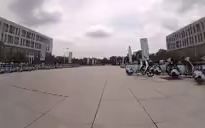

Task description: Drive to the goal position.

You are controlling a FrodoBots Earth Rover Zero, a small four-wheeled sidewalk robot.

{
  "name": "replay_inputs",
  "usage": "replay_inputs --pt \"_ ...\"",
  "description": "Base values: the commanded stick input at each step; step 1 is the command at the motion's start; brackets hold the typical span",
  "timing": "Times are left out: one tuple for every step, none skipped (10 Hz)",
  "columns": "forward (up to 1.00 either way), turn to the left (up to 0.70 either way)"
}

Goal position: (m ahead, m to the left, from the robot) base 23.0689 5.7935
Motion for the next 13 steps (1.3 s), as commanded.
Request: replay_inputs --pt "0.45 0.00" --pt "0.45 0.00" --pt "0.45 0.00" --pt "0.45 0.00" --pt "0.45 0.00" --pt "0.45 0.00" --pt "0.45 0.00" --pt "0.45 0.00" --pt "0.45 0.00" --pt "0.45 0.00" --pt "0.45 0.00" --pt "0.45 0.00" --pt "0.45 0.00"
